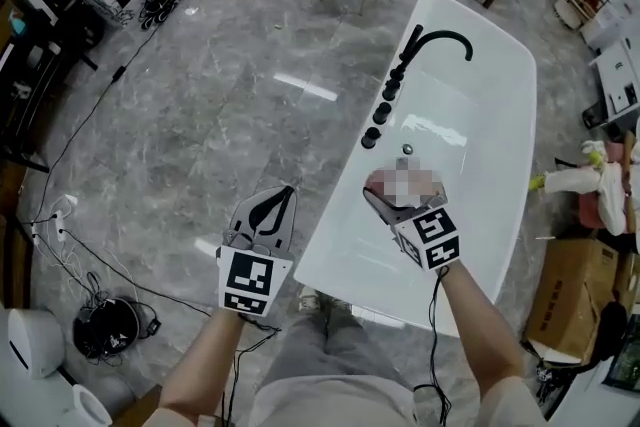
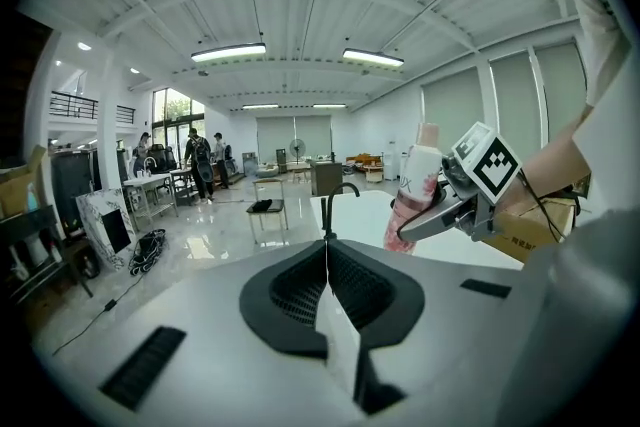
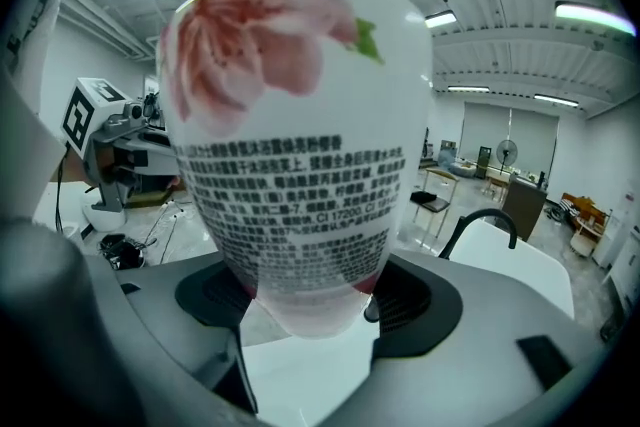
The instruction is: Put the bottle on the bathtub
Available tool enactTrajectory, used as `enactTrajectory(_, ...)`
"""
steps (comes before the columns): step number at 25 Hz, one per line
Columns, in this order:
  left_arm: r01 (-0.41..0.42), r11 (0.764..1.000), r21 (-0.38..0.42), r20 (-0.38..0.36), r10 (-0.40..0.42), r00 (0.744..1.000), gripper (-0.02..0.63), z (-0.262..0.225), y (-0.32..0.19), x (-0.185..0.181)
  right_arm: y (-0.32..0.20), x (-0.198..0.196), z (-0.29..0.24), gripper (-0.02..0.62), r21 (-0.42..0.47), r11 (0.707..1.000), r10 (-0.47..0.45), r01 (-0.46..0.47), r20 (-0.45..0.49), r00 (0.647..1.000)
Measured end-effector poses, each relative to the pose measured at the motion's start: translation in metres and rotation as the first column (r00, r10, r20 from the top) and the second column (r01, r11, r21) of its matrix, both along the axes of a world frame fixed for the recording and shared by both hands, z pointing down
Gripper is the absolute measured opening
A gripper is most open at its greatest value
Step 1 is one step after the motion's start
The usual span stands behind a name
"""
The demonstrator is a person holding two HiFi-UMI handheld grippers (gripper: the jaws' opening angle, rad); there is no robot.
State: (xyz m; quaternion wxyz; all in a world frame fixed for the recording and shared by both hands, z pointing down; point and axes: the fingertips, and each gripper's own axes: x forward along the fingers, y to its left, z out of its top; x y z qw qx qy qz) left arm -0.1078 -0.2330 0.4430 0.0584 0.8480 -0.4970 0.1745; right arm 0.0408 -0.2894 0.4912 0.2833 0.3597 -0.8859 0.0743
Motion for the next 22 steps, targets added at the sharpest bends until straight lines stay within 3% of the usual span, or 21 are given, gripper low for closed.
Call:
enactTrajectory(11,0.014,0.995,-0.095,-0.002,-0.014,1.0,0.021,0.081,-0.039,0.022,-0.042,-0.001,0.1,0.373,-0.083,0.992,-0.104,0.097,-0.085,0.991)
enactTrajectory(22,-0.006,0.982,-0.187,0.021,0.01,1.0,0.021,0.18,-0.058,0.036,-0.067,-0.013,0.199,0.373,-0.127,0.98,-0.166,0.154,-0.089,0.982)
